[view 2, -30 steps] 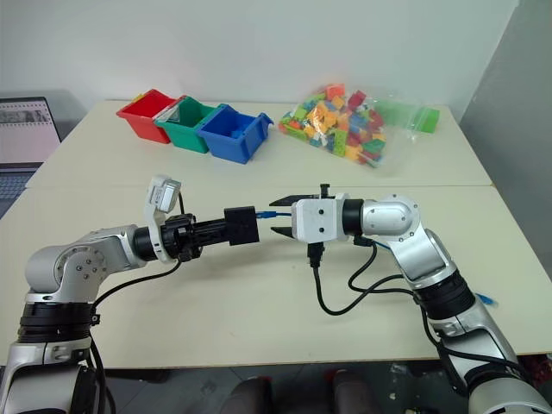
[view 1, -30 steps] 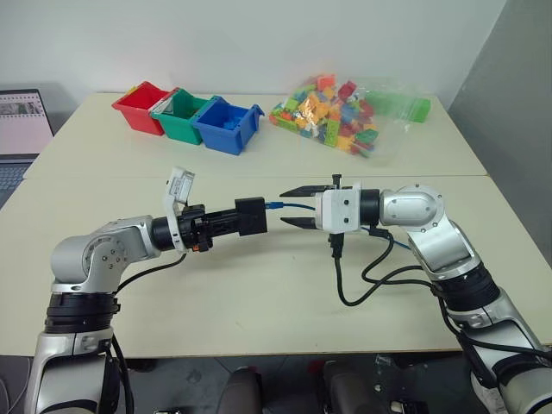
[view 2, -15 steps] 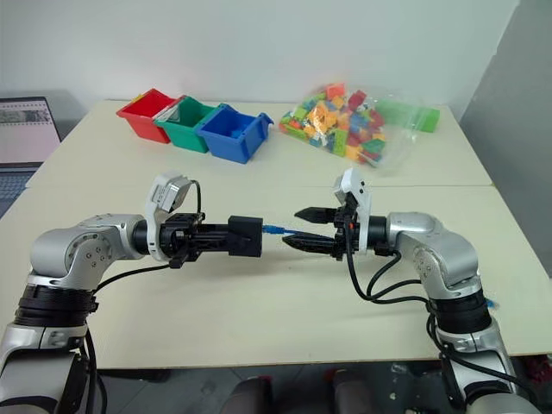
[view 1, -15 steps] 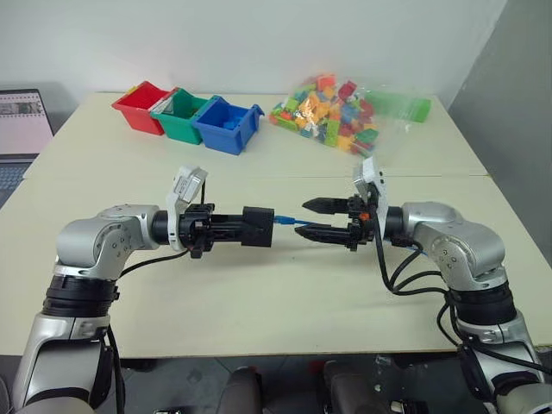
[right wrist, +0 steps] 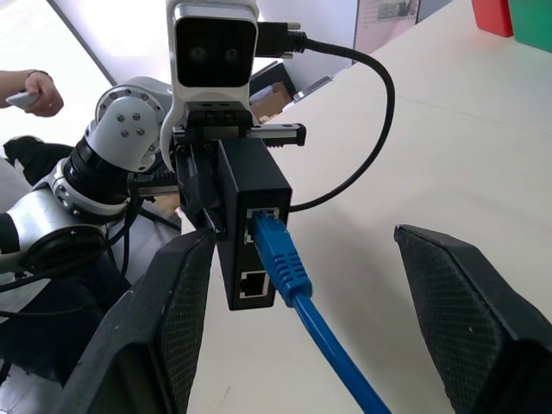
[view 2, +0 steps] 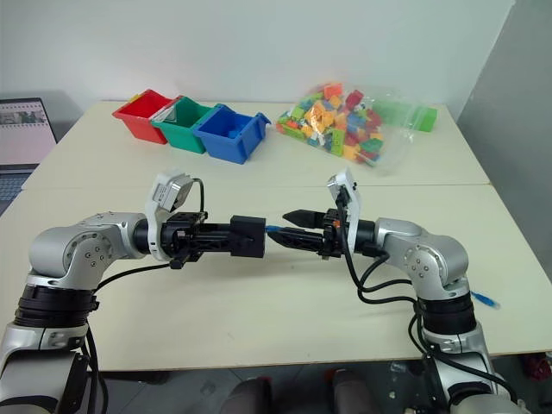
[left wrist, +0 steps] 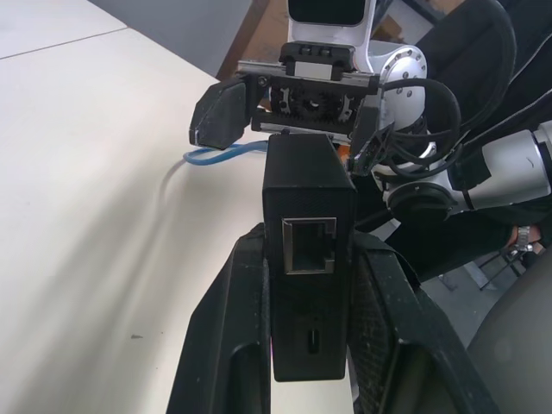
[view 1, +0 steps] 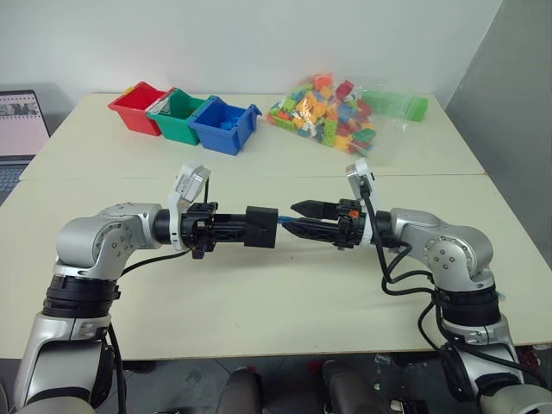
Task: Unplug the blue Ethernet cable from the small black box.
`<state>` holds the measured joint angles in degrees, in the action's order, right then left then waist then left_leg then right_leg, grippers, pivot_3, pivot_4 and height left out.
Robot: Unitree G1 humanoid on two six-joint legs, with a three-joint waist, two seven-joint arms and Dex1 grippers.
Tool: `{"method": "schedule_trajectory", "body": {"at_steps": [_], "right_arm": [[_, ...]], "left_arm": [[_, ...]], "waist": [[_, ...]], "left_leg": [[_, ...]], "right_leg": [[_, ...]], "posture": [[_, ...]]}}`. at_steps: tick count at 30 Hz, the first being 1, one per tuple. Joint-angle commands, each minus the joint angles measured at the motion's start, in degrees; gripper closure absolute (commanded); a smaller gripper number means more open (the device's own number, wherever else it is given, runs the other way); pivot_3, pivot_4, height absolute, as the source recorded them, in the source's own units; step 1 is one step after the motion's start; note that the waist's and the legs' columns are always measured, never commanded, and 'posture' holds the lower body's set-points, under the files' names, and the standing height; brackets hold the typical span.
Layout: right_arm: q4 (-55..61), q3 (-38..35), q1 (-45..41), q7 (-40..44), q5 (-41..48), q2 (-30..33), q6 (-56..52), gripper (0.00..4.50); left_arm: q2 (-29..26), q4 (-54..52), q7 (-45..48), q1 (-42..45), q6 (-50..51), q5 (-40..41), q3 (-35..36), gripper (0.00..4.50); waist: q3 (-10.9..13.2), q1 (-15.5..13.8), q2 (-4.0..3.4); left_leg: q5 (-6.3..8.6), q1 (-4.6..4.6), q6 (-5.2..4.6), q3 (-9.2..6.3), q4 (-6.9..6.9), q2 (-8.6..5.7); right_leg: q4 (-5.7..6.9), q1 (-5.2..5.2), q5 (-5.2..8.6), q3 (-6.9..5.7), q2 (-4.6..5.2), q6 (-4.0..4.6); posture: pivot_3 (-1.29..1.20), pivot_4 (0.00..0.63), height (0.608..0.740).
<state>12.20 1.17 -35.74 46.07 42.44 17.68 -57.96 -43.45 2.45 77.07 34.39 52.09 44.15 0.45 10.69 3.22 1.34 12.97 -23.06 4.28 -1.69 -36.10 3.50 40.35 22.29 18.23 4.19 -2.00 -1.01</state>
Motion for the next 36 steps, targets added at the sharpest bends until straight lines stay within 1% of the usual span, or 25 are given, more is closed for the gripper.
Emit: {"method": "schedule_trajectory", "body": {"at_steps": [1,11,21,23,24,30,32,33,36], "right_arm": [[1.48,-0.28,-1.33,-0.1,1.76,0.04,0.44,1.0],[0.76,0.66,-2.0,-1.27,1.13,-0.04,0.78,1.0],[0.57,2.67,-2.42,-0.72,0.06,0.85,1.57,1.0],[0.54,2.8,-2.36,-0.72,-0.08,0.85,1.71,1.36],[0.5,2.74,-2.34,-0.74,-0.08,0.79,1.69,1.48],[0.12,2.05,-2.58,-0.65,0.86,0.43,1.0,2.73],[0.04,1.36,-2.75,-0.32,2.25,0.51,-0.2,3.13],[0.05,1.14,-2.82,-0.12,2.88,0.61,-0.74,3.4],[-0.02,0.94,-2.95,-0.02,3.9,0.87,-1.44,3.98]], "left_arm": [[-0.2,-1.79,-0.19,0.33,-0.87,0.86,2.12,3.71],[-0.06,-2.75,-0.78,-0.42,-1.3,0.95,2.24,3.71],[0.0,-3.28,-1.53,-0.8,-1.63,1.02,2.6,3.71],[0.06,-3.45,-1.71,-0.89,-1.64,1.13,2.65,3.71],[0.08,-3.63,-1.8,-1.0,-1.58,1.21,2.67,3.71],[-0.27,-4.0,-1.54,-1.57,-1.65,1.11,2.77,3.71],[-0.73,-4.02,-1.09,-1.78,-1.98,0.71,2.51,3.71],[-0.84,-3.97,-1.01,-1.81,-2.01,0.64,2.47,3.71],[-1.01,-3.83,-0.78,-1.89,-2.13,0.5,2.37,3.71]], "waist": [[0.0,0.0,0.0],[0.0,0.0,0.0],[0.0,0.0,0.0],[0.0,0.0,0.0],[0.0,0.0,0.0],[0.0,0.0,0.0],[0.0,0.0,0.0],[0.0,0.0,0.0],[0.0,0.0,0.0]], "left_leg": [[0.0,0.0,0.0,0.0,0.0,0.0],[0.0,-0.01,0.0,0.0,0.01,0.0],[0.0,-0.03,0.0,0.0,0.02,0.0],[0.0,-0.03,0.0,0.0,0.02,0.0],[0.0,-0.03,0.0,0.0,0.02,0.0],[0.0,-0.04,0.0,0.0,0.04,0.01],[0.0,-0.05,0.0,0.0,0.04,0.01],[0.0,-0.05,0.0,0.0,0.04,0.01],[0.0,-0.05,0.0,0.0,0.04,0.01]], "right_leg": [[-0.01,0.0,0.0,0.0,0.0,0.0],[-0.02,0.01,0.0,0.0,0.0,-0.01],[-0.05,0.01,0.01,-0.01,0.0,-0.01],[-0.06,0.01,0.01,0.0,0.0,-0.02],[-0.07,0.01,0.01,0.0,0.0,-0.02],[-0.09,0.02,0.01,0.0,0.0,-0.02],[-0.1,0.02,0.01,-0.01,0.0,-0.02],[-0.1,0.02,0.01,-0.01,0.0,-0.02],[-0.1,0.02,0.01,-0.01,0.0,-0.01]], "posture": [[0.0,0.15,0.74],[0.0,0.15,0.74],[0.0,0.15,0.74],[0.0,0.15,0.74],[0.0,0.15,0.74],[0.0,0.15,0.74],[0.0,0.15,0.74],[0.0,0.15,0.74],[0.0,0.15,0.74]]}}
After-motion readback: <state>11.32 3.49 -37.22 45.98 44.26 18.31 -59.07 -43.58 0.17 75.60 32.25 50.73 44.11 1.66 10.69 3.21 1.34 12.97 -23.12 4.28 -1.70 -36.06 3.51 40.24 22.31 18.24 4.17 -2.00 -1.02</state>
